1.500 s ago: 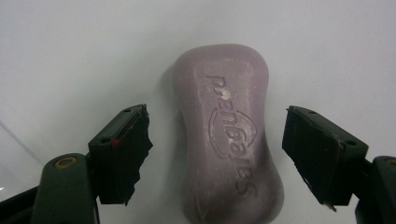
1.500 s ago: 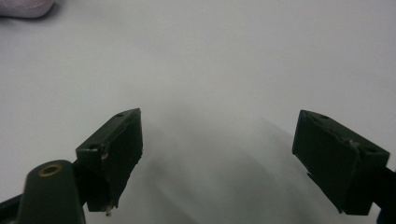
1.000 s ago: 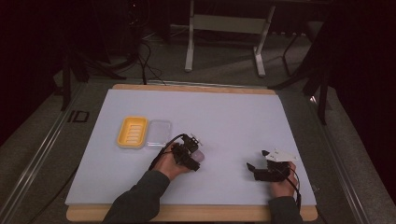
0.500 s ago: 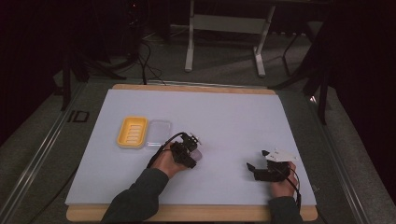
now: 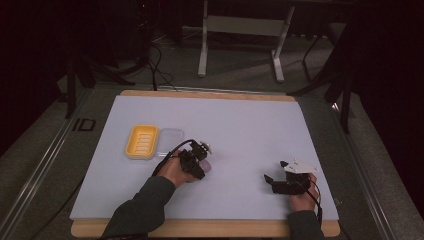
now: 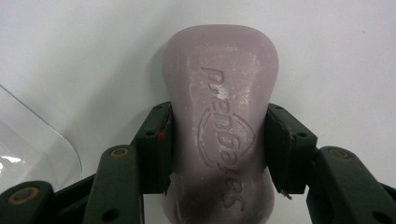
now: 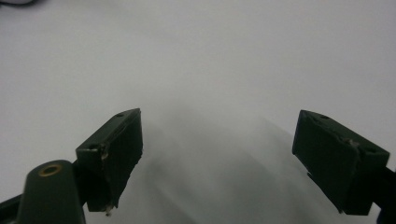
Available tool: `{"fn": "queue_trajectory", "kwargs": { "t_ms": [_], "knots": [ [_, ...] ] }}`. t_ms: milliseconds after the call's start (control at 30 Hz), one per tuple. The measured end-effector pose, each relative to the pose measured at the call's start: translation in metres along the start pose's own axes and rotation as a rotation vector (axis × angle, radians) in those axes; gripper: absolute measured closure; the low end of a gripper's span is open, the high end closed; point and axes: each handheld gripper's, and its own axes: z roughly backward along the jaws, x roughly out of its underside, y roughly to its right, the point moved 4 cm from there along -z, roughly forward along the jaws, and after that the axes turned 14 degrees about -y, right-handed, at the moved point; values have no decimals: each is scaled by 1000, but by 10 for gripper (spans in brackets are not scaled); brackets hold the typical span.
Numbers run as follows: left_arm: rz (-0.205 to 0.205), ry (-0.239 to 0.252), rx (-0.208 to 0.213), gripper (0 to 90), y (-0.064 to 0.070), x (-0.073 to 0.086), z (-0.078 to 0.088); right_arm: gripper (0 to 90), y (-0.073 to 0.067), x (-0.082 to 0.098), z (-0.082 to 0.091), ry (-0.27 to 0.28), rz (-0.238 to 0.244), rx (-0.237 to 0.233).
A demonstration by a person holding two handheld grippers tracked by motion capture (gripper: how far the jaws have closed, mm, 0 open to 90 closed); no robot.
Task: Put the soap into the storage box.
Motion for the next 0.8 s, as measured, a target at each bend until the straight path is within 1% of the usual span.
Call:
{"fn": "queue_trajectory", "kwargs": {
  "t_ms": [200,233,333,600,800],
  "knots": [
    [-10,-45,11,468,-2,-3,0,159,0,0,0,0,0,0],
    [-6,-50,13,466,-2,-3,0,158,0,0,0,0,0,0],
    [-11,-80,20,459,-2,-4,1,158,0,0,0,-2,2,0],
    [-44,-153,8,460,-2,-11,1,158,0,0,0,-2,2,0],
    [-43,-188,3,470,-1,-15,1,158,0,0,0,-2,2,0]
  ]
}}
